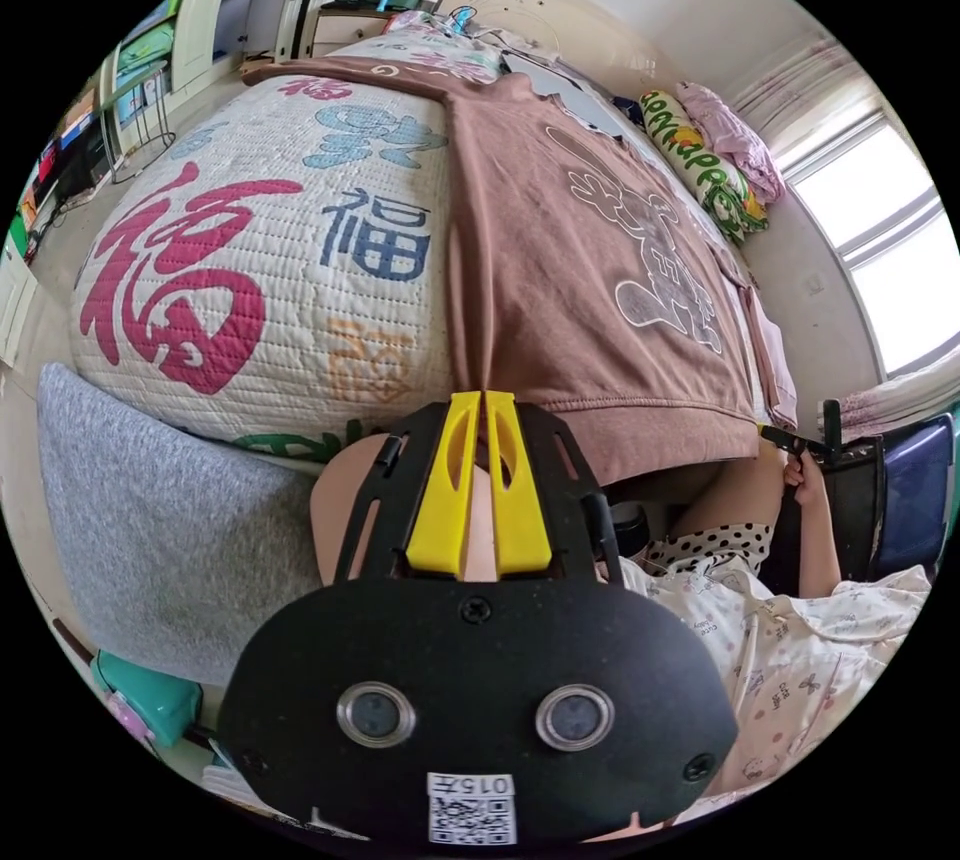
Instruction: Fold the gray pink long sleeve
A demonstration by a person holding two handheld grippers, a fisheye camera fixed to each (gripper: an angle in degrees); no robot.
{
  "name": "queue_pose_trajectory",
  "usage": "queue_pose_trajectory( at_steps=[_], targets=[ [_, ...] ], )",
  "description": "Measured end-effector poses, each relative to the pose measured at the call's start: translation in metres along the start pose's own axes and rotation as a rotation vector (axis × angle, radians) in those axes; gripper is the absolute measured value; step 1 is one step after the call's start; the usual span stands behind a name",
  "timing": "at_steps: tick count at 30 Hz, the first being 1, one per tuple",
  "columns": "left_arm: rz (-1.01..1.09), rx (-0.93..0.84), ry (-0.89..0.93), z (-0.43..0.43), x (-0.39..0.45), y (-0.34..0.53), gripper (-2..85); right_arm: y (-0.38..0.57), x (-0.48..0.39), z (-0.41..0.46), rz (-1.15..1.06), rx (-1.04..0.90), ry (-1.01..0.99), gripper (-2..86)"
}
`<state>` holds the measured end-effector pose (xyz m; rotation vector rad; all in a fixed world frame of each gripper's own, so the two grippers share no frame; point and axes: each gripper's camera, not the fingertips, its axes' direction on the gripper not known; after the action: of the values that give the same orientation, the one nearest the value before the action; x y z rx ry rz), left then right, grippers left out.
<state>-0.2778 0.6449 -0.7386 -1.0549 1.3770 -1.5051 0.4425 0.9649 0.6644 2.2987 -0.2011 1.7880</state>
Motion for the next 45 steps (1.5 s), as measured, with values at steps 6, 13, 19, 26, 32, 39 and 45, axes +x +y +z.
queue_pose_trajectory(
  at_steps=[6, 13, 19, 26, 32, 39, 45],
  targets=[
    [-0.019, 0.018, 0.037, 0.005, -0.002, -0.004, -0.5, 0.037, 0.006, 0.026, 0.088, 0.134, 0.107, 0.9],
    [-0.019, 0.031, 0.037, 0.013, 0.003, -0.008, -0.5, 0.106, -0.009, 0.044, 0.291, 0.425, 0.373, -0.9],
    [-0.013, 0.028, 0.027, 0.022, 0.008, -0.015, -0.5, 0.206, -0.088, -0.019, 0.182, 1.158, 0.255, -0.6],
    [-0.039, 0.037, 0.074, 0.032, 0.002, -0.02, -0.6, 0.365, -0.166, -0.064, -0.146, 1.883, -0.218, -0.6],
    [-0.04, 0.047, 0.071, 0.039, 0.002, -0.022, -0.6, 0.477, -0.196, -0.028, -0.359, 2.244, -0.332, -0.7],
    [-0.043, 0.033, 0.081, 0.053, 0.0, -0.031, -0.5, 0.525, -0.197, 0.003, -0.454, 2.325, -0.328, -0.6],
    [-0.048, 0.036, 0.097, 0.063, -0.004, -0.033, -0.5, 0.549, -0.187, 0.026, -0.53, 2.38, -0.421, -0.6]
  ],
)
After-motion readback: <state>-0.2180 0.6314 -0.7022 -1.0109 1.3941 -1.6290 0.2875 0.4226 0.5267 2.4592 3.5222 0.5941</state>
